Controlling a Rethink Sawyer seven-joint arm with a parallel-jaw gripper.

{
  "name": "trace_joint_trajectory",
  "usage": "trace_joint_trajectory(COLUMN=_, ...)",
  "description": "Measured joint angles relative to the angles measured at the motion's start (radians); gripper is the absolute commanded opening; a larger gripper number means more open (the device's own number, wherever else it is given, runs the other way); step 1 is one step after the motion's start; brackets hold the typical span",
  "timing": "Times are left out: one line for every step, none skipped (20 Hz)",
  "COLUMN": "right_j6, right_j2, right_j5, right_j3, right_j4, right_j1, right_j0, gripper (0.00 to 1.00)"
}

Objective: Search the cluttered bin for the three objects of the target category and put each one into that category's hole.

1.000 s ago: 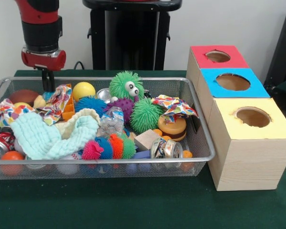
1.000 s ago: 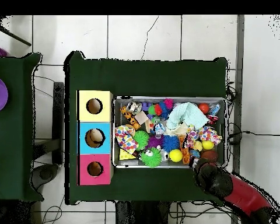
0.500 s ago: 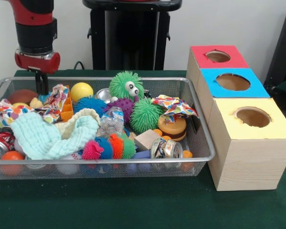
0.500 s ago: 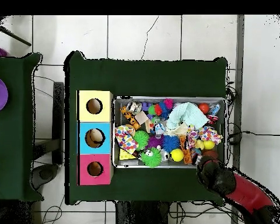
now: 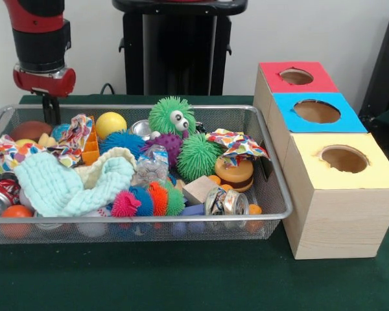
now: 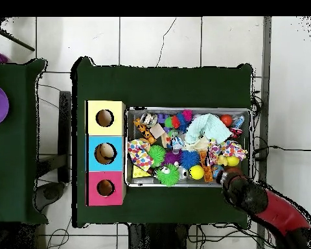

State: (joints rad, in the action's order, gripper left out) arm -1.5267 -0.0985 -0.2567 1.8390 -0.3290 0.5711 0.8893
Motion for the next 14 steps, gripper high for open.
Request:
trace_joint_trajectory(right_j6=0.0, right_j2=0.0, right_j5=-0.006, right_j3=-0.004, right_j4=0.0, right_j1=0.0, right_j0=0.001, gripper=0.0)
trace_joint_trajectory(right_j6=0.0, right_j2=0.0, right_j5=-0.012, right_j3=-0.014, right_j4=0.0, right_j1=0.0, right_j0=0.004, gripper=0.0)
trace_joint_trajectory(right_j6=0.0, right_j2=-0.001, right_j5=-0.012, right_j3=-0.018, right_j4=0.0, right_j1=0.0, right_j0=0.006, gripper=0.0)
trace_joint_trajectory(right_j6=0.0, right_j2=-0.001, right_j5=-0.012, right_j3=-0.019, right_j4=0.0, right_j1=0.0, right_j0=0.007, gripper=0.0)
trace_joint_trajectory(right_j6=0.0, right_j2=-0.002, right_j5=-0.012, right_j3=-0.023, right_j4=0.0, right_j1=0.0, right_j0=0.009, gripper=0.0)
trace_joint_trajectory(right_j6=0.0, right_j2=-0.004, right_j5=-0.012, right_j3=-0.026, right_j4=0.0, right_j1=0.0, right_j0=0.012, gripper=0.0)
trace_joint_trajectory(right_j6=0.0, right_j2=-0.006, right_j5=-0.012, right_j3=-0.033, right_j4=0.0, right_j1=0.0, right_j0=0.019, gripper=0.0)
trace_joint_trajectory(right_j6=0.0, right_j2=-0.006, right_j5=-0.012, right_j3=-0.036, right_j4=0.0, right_j1=0.0, right_j0=0.021, gripper=0.0)
trace_joint_trajectory(right_j6=0.0, right_j2=-0.006, right_j5=-0.012, right_j3=-0.038, right_j4=0.0, right_j1=0.0, right_j0=0.023, gripper=0.0)
trace_joint_trajectory(right_j6=0.0, right_j2=-0.006, right_j5=-0.012, right_j3=-0.039, right_j4=0.0, right_j1=0.0, right_j0=0.024, gripper=0.0)
trace_joint_trajectory(right_j6=0.0, right_j2=-0.006, right_j5=-0.012, right_j3=-0.042, right_j4=0.0, right_j1=0.0, right_j0=0.027, gripper=0.0)
trace_joint_trajectory(right_j6=0.0, right_j2=-0.006, right_j5=-0.012, right_j3=-0.048, right_j4=0.0, right_j1=0.0, right_j0=0.029, gripper=0.0)
trace_joint_trajectory(right_j6=0.0, right_j2=-0.006, right_j5=-0.012, right_j3=-0.052, right_j4=0.0, right_j1=0.0, right_j0=0.03, gripper=0.0)
trace_joint_trajectory(right_j6=0.0, right_j2=-0.006, right_j5=-0.012, right_j3=-0.059, right_j4=0.0, right_j1=0.0, right_j0=0.031, gripper=0.0)
